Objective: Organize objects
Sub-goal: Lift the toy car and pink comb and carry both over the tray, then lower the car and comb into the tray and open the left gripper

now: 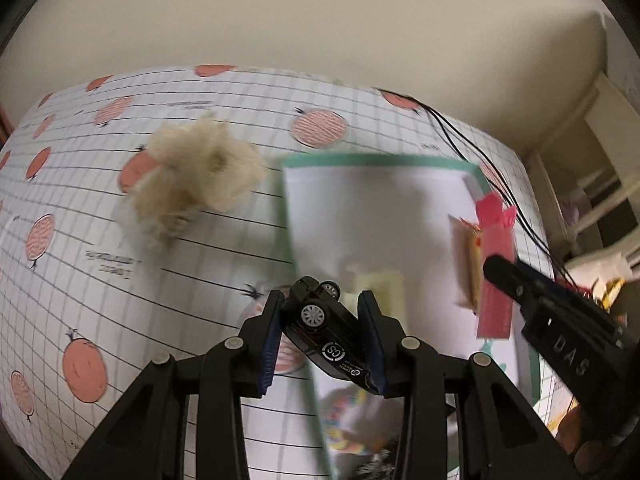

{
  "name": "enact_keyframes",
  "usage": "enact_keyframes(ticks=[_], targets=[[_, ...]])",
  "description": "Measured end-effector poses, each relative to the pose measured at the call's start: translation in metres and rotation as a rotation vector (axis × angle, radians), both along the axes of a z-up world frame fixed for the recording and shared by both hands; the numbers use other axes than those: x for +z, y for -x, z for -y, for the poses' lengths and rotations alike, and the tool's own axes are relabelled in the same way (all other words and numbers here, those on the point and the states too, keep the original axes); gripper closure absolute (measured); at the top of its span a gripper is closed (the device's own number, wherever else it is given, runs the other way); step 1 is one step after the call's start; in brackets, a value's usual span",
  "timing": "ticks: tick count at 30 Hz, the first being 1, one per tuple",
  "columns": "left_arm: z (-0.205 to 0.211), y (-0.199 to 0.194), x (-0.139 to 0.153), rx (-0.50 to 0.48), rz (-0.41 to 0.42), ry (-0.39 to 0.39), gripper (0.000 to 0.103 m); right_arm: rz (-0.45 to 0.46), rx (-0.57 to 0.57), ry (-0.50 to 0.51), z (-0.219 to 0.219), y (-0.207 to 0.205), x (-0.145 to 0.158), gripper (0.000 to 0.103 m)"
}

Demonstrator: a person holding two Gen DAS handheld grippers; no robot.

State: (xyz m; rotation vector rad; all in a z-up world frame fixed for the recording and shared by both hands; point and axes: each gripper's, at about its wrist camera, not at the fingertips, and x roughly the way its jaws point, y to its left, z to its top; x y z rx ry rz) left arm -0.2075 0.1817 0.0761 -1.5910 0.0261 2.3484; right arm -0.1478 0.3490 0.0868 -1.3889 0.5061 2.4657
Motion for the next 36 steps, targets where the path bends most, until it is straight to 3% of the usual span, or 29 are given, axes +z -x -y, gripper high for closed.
enact_keyframes(ticks=[28, 36], targets=[[-0.025, -0.012, -0.03, -0.117, 0.101, 0.078, 0.064, 0.095, 0.034, 0.012, 0.013, 0.009, -0.03, 0.072], [-0.022, -0.011, -0.026, -0.123, 0.105, 0.054, 0.053, 0.092, 0.03, 0.014, 0.011, 0.008, -0.027, 0.069]])
